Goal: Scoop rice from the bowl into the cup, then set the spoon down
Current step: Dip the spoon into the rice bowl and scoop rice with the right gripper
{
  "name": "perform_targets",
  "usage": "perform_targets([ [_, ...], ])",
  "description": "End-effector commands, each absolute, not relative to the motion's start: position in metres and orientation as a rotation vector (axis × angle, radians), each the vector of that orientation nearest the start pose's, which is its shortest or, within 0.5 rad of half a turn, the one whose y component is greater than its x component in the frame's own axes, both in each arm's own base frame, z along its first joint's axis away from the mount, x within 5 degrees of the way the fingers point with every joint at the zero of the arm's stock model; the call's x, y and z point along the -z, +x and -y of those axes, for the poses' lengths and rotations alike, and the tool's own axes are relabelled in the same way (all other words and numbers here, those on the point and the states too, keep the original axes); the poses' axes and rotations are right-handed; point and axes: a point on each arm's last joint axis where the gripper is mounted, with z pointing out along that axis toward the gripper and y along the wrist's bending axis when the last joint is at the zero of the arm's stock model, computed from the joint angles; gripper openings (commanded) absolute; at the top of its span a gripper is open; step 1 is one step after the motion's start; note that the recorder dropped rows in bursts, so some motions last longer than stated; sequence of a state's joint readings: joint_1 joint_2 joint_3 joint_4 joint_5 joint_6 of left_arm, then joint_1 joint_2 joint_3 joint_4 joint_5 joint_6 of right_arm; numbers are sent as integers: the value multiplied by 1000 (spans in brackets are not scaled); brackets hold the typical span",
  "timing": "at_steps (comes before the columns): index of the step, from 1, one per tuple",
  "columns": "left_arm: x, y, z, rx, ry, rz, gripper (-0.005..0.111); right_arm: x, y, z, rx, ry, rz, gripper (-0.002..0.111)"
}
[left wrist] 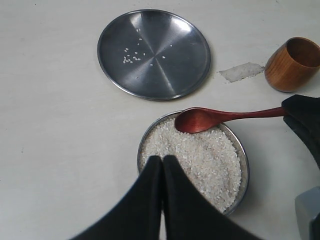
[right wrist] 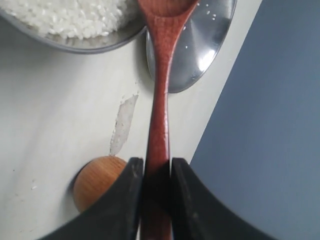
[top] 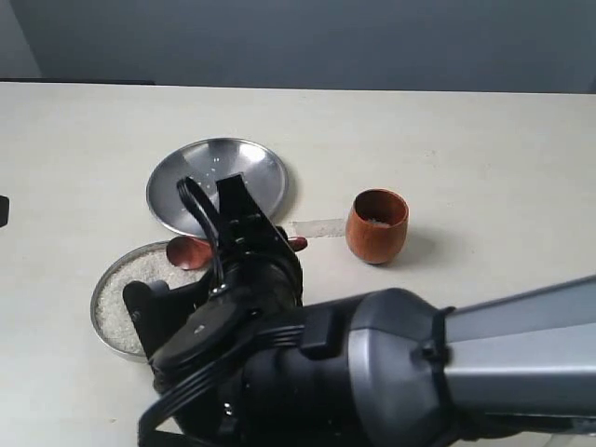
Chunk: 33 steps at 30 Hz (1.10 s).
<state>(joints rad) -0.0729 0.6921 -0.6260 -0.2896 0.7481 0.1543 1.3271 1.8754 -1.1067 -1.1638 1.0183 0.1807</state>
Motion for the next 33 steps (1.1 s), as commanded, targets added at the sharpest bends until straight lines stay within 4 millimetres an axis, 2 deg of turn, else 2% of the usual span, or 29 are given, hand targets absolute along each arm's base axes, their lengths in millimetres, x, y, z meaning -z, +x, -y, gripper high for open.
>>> perform_targets([
  [1, -304, 124, 27, 298, 117, -2263, 0, -185, 149, -324, 934, -1932, -1447, -1],
  [6, -304, 124, 27, 298, 117, -2263, 0, -183, 139, -330, 850, -1917, -1456, -1],
  [18, -304, 124, 27, 298, 117, -2263, 0, -175, 134, -328, 708, -1843, -1683, -1],
  [27, -304, 125, 27, 295, 118, -2262, 0, -172, 132, -327, 605, -1728, -1835, -1],
  [33, -304, 125, 27, 295, 118, -2262, 0, -169, 138, -325, 516, -1611, -1970, -1],
])
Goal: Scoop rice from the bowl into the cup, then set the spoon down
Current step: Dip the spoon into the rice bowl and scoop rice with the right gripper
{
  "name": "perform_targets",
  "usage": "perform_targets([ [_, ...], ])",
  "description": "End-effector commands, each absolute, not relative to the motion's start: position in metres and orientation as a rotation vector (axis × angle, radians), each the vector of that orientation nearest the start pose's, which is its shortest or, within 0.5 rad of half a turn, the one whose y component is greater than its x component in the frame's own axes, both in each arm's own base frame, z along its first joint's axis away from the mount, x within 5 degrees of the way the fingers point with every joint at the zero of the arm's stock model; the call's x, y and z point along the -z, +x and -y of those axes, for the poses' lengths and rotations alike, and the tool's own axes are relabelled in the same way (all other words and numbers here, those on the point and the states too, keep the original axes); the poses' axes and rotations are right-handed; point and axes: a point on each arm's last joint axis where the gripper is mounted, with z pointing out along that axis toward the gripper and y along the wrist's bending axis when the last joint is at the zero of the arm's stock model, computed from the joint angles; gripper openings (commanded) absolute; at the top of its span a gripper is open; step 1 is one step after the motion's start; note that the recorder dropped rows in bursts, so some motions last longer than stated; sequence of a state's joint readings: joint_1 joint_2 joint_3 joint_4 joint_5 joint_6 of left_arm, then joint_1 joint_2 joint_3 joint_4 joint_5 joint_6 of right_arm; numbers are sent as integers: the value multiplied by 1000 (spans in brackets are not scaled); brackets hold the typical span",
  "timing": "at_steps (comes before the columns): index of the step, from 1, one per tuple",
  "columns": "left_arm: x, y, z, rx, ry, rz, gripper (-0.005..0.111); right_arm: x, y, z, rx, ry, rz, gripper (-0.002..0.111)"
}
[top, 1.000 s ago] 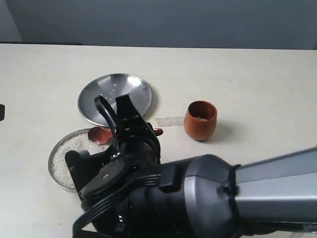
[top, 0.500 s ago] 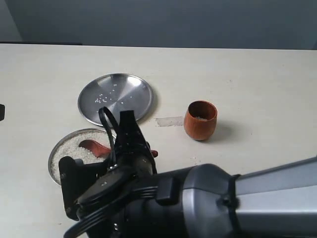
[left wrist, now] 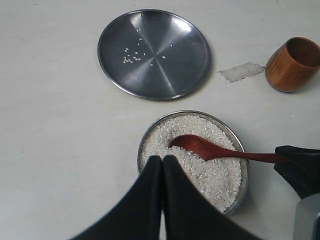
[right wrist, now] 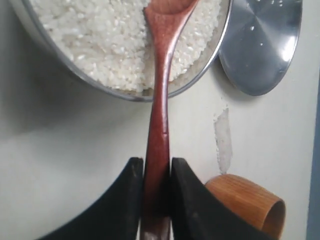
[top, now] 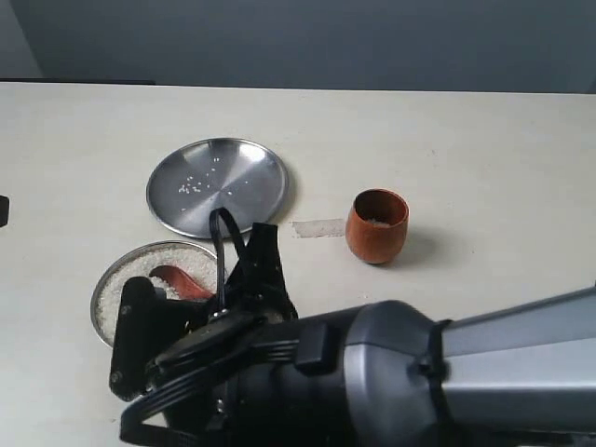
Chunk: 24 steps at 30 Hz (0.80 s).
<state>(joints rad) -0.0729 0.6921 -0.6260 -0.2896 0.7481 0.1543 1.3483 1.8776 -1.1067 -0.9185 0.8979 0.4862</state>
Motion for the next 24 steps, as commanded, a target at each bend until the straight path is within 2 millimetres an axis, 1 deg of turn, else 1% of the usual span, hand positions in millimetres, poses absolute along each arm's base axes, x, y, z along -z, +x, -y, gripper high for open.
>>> perform_targets([
  [1, -304, 125, 27, 295, 118, -2262, 0, -169, 139, -324, 513, -1604, -1985, -1],
  [11, -304, 125, 27, 295, 118, -2262, 0, -165, 135, -328, 379, -1554, -2073, -1],
  [20, -304, 125, 27, 295, 118, -2262, 0, -164, 133, -328, 344, -1505, -2122, -1],
  [24, -304, 125, 27, 295, 118, -2262, 0, -162, 137, -325, 314, -1462, -2196, -1],
])
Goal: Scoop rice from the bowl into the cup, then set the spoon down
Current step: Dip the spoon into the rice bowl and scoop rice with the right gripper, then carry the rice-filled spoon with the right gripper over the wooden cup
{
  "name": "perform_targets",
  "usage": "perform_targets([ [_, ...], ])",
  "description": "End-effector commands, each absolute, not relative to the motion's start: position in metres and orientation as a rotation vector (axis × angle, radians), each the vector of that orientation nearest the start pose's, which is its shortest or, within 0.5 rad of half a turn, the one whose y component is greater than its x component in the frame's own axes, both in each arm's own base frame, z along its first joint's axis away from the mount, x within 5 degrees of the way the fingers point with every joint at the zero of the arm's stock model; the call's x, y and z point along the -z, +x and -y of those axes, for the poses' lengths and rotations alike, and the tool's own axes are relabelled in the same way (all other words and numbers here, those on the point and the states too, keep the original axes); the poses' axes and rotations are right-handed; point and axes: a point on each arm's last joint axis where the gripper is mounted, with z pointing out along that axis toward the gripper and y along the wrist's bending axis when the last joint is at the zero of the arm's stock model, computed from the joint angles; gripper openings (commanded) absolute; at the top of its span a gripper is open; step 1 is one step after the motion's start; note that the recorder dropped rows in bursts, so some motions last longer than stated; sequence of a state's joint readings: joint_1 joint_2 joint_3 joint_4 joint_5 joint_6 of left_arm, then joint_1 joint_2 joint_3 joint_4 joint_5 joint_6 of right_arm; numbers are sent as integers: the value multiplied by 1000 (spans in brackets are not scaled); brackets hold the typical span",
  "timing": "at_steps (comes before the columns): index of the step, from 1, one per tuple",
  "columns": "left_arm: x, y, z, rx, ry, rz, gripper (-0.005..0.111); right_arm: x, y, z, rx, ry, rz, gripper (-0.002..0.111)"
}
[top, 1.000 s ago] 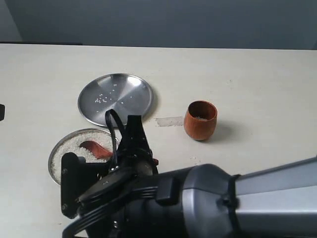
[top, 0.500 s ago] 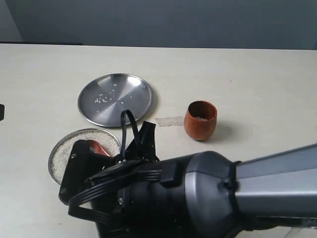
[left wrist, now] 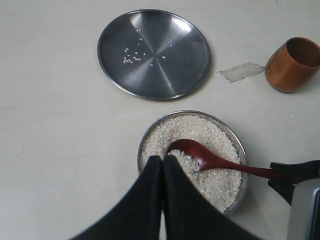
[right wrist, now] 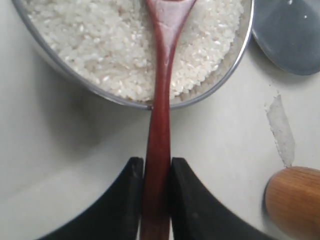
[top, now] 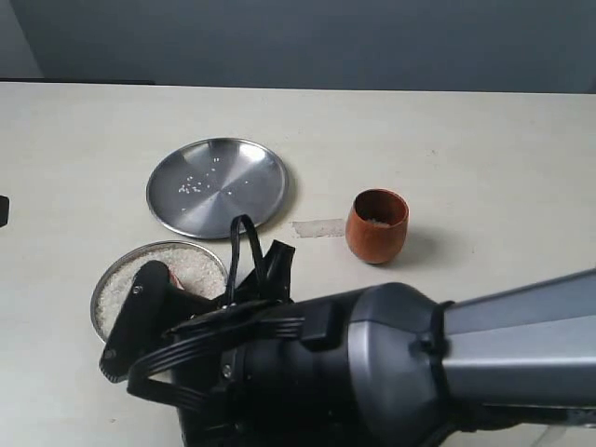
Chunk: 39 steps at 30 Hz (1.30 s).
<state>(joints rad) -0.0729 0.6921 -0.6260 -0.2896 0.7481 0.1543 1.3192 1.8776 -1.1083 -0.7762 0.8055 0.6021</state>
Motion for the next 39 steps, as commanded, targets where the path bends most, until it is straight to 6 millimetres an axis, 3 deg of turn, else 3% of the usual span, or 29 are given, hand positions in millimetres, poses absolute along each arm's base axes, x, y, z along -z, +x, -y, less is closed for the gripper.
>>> perform_targets([
  [1, -304, 125, 27, 295, 118, -2262, 0, -162, 140, -323, 306, -1440, -2228, -1],
  [5, -304, 125, 27, 295, 118, -2262, 0, -163, 149, -318, 272, -1353, -2308, -1],
  [12, -304, 125, 27, 295, 118, -2262, 0, -182, 146, -321, 141, -1324, -2269, -1],
  [23, -304, 125, 27, 289, 123, -2262, 0, -192, 147, -317, 144, -1304, -2266, -1],
  [39, -304, 125, 27, 289, 123, -2262, 0, -207, 180, -289, -7, -1227, -2428, -1],
])
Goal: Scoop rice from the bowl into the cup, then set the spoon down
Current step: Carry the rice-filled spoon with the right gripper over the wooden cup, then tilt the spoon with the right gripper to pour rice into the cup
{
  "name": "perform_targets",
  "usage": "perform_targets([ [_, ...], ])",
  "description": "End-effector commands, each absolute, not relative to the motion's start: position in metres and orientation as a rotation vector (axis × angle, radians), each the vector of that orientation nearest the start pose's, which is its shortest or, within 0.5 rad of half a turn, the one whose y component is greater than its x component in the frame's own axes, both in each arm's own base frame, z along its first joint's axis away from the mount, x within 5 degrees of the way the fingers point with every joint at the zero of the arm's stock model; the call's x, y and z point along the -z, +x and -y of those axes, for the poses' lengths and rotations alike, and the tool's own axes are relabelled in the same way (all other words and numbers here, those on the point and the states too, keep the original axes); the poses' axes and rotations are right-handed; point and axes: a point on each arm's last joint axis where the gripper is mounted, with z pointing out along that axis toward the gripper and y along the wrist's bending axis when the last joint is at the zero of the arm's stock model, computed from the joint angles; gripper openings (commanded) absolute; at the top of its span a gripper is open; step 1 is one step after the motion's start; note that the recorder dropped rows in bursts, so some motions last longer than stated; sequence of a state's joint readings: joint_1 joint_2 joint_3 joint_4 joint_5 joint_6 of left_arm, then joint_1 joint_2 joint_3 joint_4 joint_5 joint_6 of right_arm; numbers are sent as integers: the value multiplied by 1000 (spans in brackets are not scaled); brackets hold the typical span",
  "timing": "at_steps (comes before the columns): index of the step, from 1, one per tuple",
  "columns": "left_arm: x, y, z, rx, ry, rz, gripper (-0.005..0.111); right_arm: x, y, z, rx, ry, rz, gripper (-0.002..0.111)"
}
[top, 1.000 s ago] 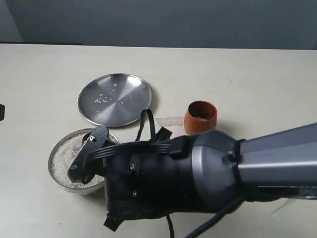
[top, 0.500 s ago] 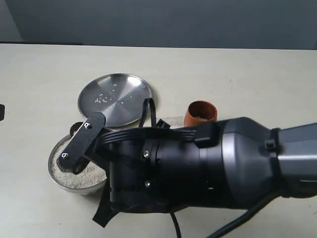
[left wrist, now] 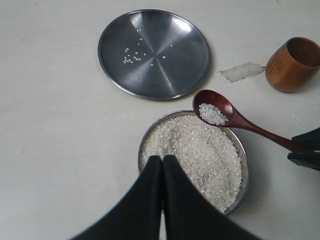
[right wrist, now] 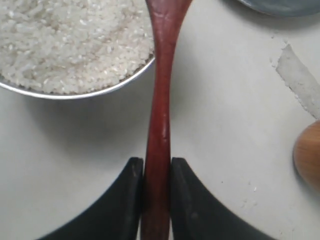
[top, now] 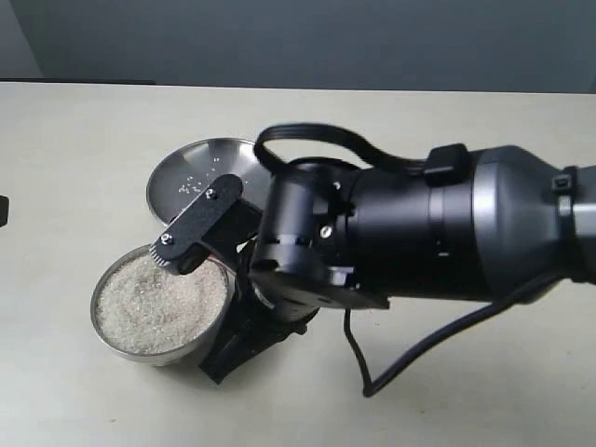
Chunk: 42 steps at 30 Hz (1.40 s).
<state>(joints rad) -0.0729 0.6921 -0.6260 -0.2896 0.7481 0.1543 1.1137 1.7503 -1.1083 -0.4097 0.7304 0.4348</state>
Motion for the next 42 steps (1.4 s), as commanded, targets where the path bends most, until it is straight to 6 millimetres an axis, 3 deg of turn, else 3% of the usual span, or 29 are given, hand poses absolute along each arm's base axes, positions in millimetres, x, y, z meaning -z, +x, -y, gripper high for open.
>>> perform_targets([
  [1, -304, 125, 27, 289, 123, -2262, 0, -211, 185, -284, -28, -1206, -2440, -1],
  [6, -304, 125, 27, 289, 123, -2262, 0, -222, 207, -258, 22, -1135, -2493, -1],
  [20, -304, 125, 27, 289, 123, -2262, 0, -221, 255, -194, 198, -985, -2659, -1],
  [29, -304, 125, 27, 289, 123, -2262, 0, -225, 263, -165, 366, -990, -2715, -1],
  [38, -304, 125, 27, 288, 125, -2262, 0, -231, 260, -149, 607, -1104, -2730, -1],
  [42, -304, 125, 27, 288, 125, -2262, 0, -231, 258, -149, 616, -1126, -2739, -1],
])
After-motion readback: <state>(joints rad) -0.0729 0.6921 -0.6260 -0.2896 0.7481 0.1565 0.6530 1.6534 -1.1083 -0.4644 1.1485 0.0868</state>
